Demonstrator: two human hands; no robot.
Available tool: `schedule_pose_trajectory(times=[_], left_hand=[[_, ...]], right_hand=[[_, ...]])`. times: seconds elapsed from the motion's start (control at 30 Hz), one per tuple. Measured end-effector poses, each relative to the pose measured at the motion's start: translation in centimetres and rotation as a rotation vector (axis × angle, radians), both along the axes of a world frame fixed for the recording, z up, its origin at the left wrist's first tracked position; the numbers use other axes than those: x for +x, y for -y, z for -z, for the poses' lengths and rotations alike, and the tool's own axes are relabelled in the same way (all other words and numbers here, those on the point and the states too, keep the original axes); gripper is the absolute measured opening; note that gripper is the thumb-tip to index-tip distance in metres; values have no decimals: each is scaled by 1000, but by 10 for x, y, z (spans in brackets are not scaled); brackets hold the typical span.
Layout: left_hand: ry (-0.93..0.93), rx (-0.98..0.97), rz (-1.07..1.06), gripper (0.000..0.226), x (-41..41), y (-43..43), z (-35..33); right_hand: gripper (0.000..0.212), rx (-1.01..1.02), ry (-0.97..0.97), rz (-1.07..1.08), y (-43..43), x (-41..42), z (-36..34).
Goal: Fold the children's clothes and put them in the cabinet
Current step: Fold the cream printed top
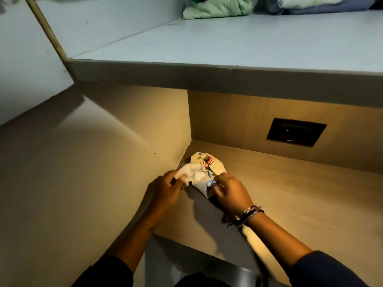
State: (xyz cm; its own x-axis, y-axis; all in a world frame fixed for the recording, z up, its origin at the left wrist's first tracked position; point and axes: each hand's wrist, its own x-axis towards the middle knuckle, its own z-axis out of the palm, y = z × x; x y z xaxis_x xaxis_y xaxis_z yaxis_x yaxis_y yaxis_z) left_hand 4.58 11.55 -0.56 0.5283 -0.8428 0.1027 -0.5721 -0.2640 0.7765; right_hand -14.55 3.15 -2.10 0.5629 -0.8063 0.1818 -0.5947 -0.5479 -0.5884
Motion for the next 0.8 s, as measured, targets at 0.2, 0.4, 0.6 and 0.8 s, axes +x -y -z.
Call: schedule_pose_trajectory(times=[0.2,0.4,0.6,0.8], left_hand=[[-694,-249,67,17,-26,23,-50],[-762,-292,131,23,-48,30,-65],[-831,-56,54,19,-72,29,-28],[-585,264,-25,15,-106,31,20]], right_hand=[[14,175,489,233,7,-81,-64],[22,227,798,570,16,-166,-92],[19,350,684,815,9,-250,-64],[15,567,489,899,-9,-278,-12]])
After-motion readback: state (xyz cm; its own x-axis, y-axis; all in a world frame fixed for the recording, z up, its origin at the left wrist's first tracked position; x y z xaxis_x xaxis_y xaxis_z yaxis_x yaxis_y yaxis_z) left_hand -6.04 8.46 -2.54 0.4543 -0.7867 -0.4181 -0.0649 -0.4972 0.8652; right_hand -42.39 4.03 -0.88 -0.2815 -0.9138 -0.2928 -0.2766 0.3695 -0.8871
